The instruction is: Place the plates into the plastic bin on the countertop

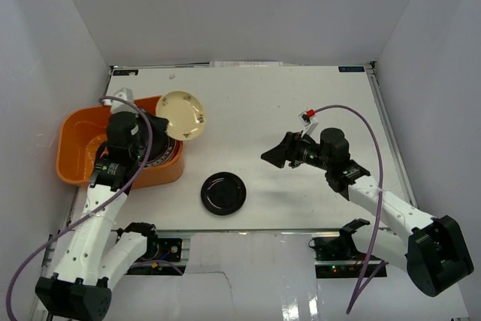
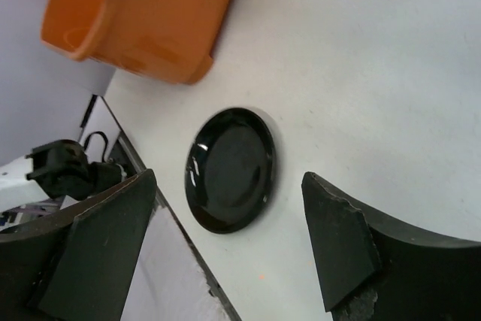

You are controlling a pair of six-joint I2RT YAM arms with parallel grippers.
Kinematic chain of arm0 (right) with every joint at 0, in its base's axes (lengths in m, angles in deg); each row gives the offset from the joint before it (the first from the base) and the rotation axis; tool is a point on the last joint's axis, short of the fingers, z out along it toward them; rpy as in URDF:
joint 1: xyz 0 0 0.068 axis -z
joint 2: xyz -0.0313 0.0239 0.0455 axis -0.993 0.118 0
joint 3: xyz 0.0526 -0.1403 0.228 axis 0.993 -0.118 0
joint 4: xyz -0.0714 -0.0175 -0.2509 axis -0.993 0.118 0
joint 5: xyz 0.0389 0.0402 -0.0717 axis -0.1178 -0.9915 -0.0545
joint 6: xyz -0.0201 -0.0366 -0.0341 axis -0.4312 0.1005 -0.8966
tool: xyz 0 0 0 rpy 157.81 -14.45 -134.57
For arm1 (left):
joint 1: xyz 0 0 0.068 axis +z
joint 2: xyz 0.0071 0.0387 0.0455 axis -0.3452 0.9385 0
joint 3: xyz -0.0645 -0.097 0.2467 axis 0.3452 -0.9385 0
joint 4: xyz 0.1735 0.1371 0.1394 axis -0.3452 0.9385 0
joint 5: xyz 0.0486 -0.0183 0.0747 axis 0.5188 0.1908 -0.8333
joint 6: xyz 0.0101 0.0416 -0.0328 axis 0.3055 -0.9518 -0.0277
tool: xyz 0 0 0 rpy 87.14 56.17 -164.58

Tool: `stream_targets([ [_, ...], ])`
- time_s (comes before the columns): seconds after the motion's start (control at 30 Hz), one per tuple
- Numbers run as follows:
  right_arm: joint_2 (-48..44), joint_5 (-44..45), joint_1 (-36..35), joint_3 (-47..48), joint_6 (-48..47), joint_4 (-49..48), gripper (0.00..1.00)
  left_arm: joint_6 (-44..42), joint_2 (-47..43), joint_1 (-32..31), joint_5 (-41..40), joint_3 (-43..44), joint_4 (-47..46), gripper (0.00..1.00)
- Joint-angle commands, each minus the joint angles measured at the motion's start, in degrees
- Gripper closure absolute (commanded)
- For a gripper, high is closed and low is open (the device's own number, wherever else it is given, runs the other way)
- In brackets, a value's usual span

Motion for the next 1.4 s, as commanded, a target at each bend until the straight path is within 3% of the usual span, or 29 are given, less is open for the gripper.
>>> stream_targets([
  [0.0,2.62,1.98,-0.06,-2.86,-3.64,2.39,0.16,2.0,-3.81,10.75,-6.06,-0.61,2.62,1.0],
  [0.13,9.28,2.85,-0.93,-4.71,-4.78,0.89,0.15,4.28,-7.33,21.29,-8.08,-3.6,1.74,1.0],
  [0.4,22.04,0.49,-7.95,-4.53,-3.83,-5.69,0.12,7.18,-4.53,27.73,-9.76,-12.81,0.26,1.0],
  [0.57,29.95,-0.74,-13.06,-4.62,0.04,-13.85,0.19,7.45,-0.49,31.6,-7.74,-17.14,-2.47,0.87],
  [0.73,38.11,0.04,-16.83,-3.4,6.89,-21.25,0.34,7.1,0.66,32.65,-2.83,-17.85,-4.23,0.13],
  [0.8,41.45,0.31,-18.24,-1.91,8.48,-23.7,0.4,5.96,-0.64,32.65,-0.28,-17.41,-4.76,0.02],
  [0.9,43.67,0.75,-19.04,-1.46,11.55,-27.22,0.63,3.42,-4.41,32.65,7.1,-15.22,-5.02,0.02],
  [0.93,44.02,1.62,-19.04,-2.07,12.34,-28.37,0.8,1.84,-5.39,32.65,9.03,-14.42,-5.02,0.02],
  [1.0,42.63,3.02,-18.95,-2.95,13.93,-29.34,0.92,0.51,-8.11,32.57,14.74,-11.18,-4.85,0.02],
  [1.13,34.99,5.23,-18.08,-4.96,13.85,-28.65,0.92,-0.2,-10.4,29.58,25.37,-7.74,-6.25,0.04],
  [1.2,28.43,5.58,-16.5,-5.94,12.8,-26.98,0.92,0.33,-10.24,27.92,33.86,-6.86,-7.39,0.14],
  [1.27,20.96,6.11,-14.31,-6.64,11.05,-22.33,0.92,-0.19,-8.83,25.99,42.74,-6.16,-7.4,0.2],
  [1.37,12.86,6.46,-11.84,-4.28,7.53,-12.94,0.92,-0.54,-7.34,22.65,49.46,-6.51,-7.31,0.23],
])
